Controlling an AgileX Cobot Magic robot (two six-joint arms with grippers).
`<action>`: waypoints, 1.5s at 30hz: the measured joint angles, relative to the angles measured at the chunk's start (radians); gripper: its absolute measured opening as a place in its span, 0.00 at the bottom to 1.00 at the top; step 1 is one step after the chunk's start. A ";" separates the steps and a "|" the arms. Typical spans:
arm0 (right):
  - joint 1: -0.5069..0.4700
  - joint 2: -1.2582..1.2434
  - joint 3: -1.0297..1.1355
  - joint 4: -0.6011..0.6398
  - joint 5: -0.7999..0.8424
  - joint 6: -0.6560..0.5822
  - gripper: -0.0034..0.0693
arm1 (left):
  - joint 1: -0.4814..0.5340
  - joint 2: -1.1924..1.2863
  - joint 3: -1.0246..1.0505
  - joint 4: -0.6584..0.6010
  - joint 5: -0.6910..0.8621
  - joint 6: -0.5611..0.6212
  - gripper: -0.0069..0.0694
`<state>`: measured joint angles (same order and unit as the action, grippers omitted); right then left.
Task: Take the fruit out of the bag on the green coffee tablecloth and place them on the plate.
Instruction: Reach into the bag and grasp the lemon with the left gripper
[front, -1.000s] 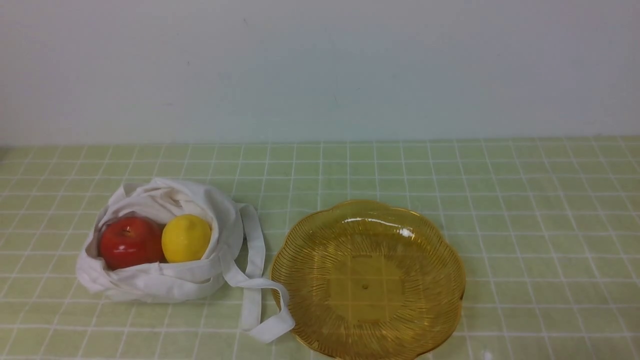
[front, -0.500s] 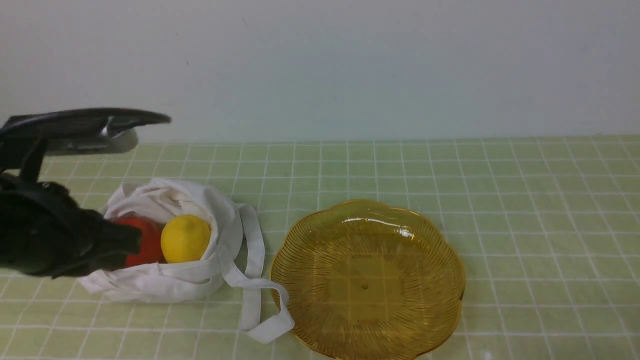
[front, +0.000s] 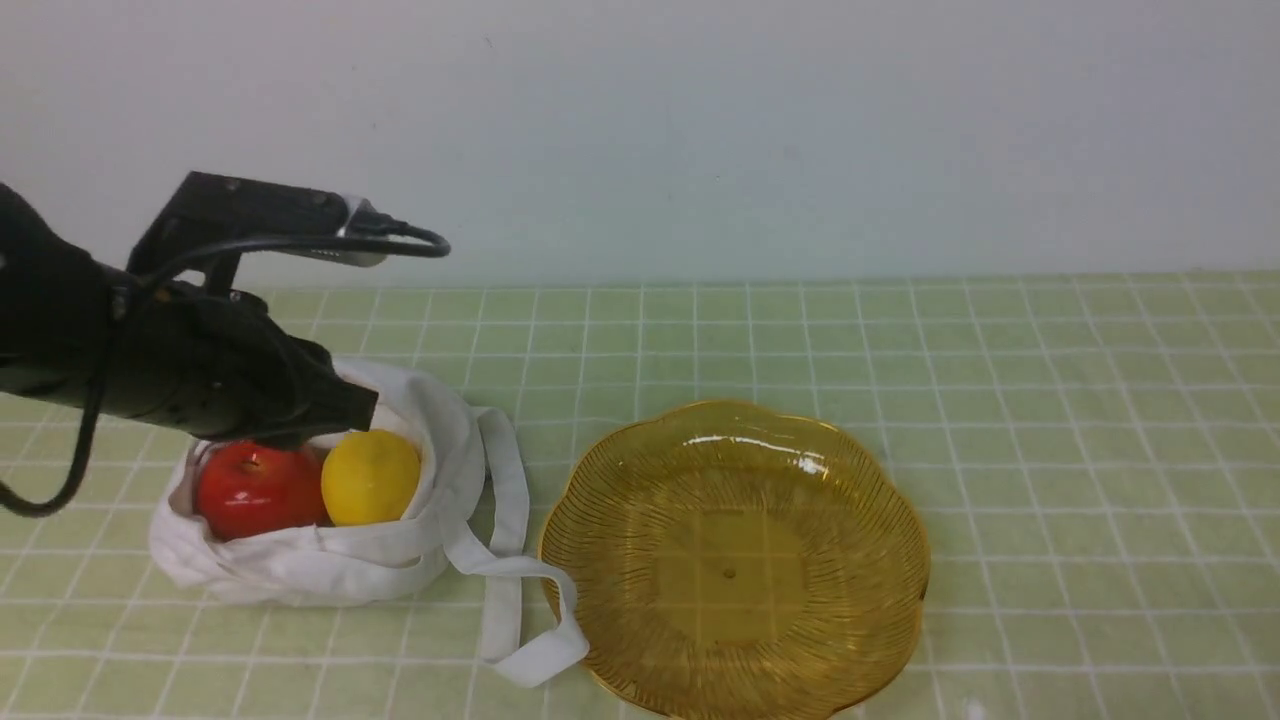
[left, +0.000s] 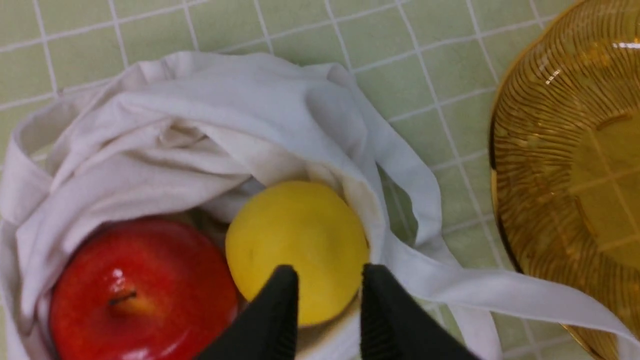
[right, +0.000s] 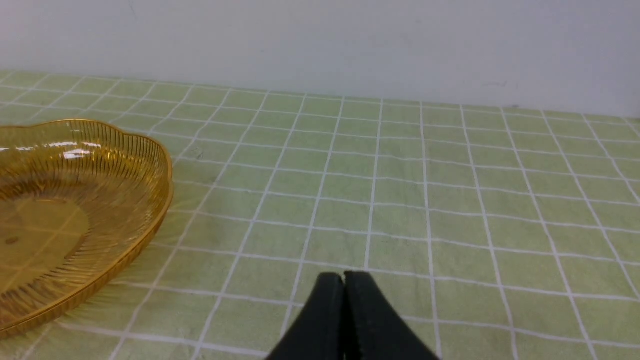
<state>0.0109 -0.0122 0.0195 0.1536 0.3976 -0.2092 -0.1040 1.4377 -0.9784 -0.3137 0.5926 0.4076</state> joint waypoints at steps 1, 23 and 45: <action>0.000 0.000 0.000 0.000 0.000 0.000 0.03 | 0.000 0.032 0.000 -0.006 -0.021 0.009 0.50; 0.000 0.000 0.000 0.000 0.000 0.001 0.03 | 0.000 0.208 -0.002 0.039 -0.077 0.033 0.56; 0.000 0.000 0.000 0.000 0.000 -0.007 0.03 | 0.000 0.026 -0.071 0.069 0.035 0.029 0.10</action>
<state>0.0109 -0.0122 0.0195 0.1536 0.3976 -0.2160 -0.1040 1.4642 -1.0491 -0.2445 0.6277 0.4366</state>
